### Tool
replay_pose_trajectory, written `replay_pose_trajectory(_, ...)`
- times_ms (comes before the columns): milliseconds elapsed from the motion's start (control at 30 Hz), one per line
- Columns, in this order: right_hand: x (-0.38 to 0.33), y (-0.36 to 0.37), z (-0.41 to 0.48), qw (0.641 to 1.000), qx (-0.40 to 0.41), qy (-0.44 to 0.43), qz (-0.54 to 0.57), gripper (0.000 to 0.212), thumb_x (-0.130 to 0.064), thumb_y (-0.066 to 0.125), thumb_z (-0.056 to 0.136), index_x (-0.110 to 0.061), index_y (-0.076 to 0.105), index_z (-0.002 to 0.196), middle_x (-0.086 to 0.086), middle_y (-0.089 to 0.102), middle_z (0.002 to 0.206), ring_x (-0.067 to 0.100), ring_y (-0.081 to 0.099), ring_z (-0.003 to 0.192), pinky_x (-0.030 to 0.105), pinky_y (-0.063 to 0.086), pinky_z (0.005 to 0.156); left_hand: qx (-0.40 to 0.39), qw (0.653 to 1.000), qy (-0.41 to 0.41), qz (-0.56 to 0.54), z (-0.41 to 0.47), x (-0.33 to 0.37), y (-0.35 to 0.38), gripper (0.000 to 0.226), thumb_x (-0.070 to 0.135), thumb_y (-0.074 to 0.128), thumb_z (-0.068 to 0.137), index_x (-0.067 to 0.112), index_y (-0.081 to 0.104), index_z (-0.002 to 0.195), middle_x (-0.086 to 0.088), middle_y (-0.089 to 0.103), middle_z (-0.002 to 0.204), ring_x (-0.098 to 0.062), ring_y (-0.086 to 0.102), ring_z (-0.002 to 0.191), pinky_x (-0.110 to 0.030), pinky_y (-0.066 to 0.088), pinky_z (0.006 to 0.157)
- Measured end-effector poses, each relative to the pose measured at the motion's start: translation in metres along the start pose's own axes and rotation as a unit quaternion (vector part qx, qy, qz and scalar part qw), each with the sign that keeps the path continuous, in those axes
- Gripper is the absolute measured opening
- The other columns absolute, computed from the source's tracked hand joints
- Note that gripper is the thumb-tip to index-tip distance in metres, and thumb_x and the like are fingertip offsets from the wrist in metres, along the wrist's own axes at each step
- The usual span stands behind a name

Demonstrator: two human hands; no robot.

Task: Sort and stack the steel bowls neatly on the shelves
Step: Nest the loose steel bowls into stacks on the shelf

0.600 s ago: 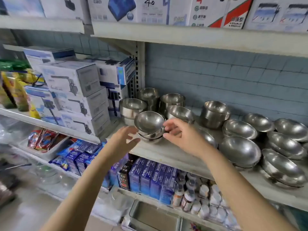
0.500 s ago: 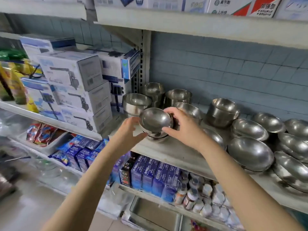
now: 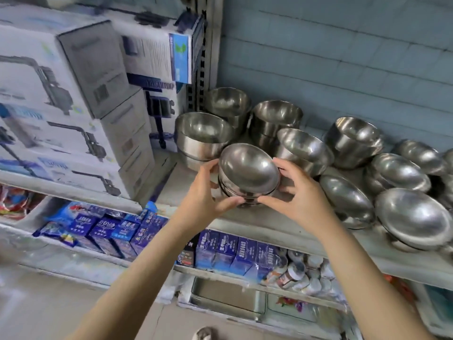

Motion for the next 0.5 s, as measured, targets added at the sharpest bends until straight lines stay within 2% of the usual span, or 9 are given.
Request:
replay_pose_trajectory(67,-0.003,0.000,0.000,1.000,-0.021,0.017,-0.005,0.089,-0.045,0.083,0.071,-0.039,0.036,0.146,-0.017,0.044,0.144,0.008,0.048,0.131,0.034,0.048,0.105,-0.001,1.000,0.002,0.004,0.001,-0.002,0.002,0.109,0.057,0.081,0.061,0.017,0.029,0.147,0.009,0.041,0.136,-0.016,0.050,0.117,-0.032,0.047,0.098)
replay_pose_trajectory(100,-0.005,0.001,0.002,0.999,-0.037,0.028,-0.019,0.097,-0.052,0.082,0.069,-0.040,0.031,0.150,-0.015,0.041,0.148,0.009,0.044,0.135,0.038,0.044,0.109,-0.001,1.000,0.005,0.004,0.001,-0.003,0.003,0.107,0.052,0.084,0.062,0.015,0.031,0.148,0.009,0.039,0.135,-0.016,0.048,0.119,-0.028,0.046,0.100)
replay_pose_trajectory(200,-0.017,0.004,0.009,0.991,-0.078,0.068,-0.082,0.118,-0.074,0.072,0.058,-0.041,0.015,0.155,-0.012,0.028,0.158,0.014,0.026,0.144,0.041,0.028,0.118,-0.004,1.000,0.025,-0.014,0.003,-0.002,0.004,0.098,0.041,0.085,0.068,0.013,0.035,0.148,0.006,0.039,0.137,-0.012,0.044,0.123,-0.003,0.036,0.096)
replay_pose_trajectory(267,-0.021,0.005,0.015,0.989,-0.073,0.071,-0.109,0.119,-0.075,0.074,0.057,-0.038,0.017,0.155,-0.010,0.033,0.157,0.016,0.028,0.142,0.039,0.029,0.116,-0.010,0.999,0.022,-0.029,0.005,-0.003,0.002,0.100,0.042,0.084,0.069,0.015,0.032,0.151,0.002,0.039,0.144,-0.012,0.044,0.126,-0.006,0.037,0.098)
replay_pose_trajectory(367,-0.021,0.007,0.017,0.991,-0.069,0.071,-0.087,0.107,-0.067,0.079,0.061,-0.040,0.028,0.151,-0.010,0.044,0.149,0.012,0.037,0.138,0.034,0.034,0.112,-0.021,0.999,0.015,-0.041,0.006,-0.006,-0.001,0.101,0.037,0.085,0.071,0.019,0.028,0.153,0.002,0.040,0.146,-0.013,0.043,0.131,-0.021,0.040,0.108)
replay_pose_trajectory(500,-0.031,0.008,0.018,0.994,-0.076,0.004,-0.080,0.070,-0.050,0.081,0.071,-0.036,0.055,0.134,-0.021,0.053,0.127,0.004,0.044,0.126,0.027,0.034,0.108,-0.030,0.998,0.019,-0.047,0.008,-0.009,-0.002,0.100,0.032,0.086,0.072,0.022,0.029,0.152,0.004,0.041,0.146,-0.013,0.046,0.132,-0.026,0.040,0.110)
Point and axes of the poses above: each hand's wrist, its own z-axis towards the middle knuckle, its own y-axis out of the palm, x = y × z, the point moved 2 cm from there along z, towards the middle knuckle
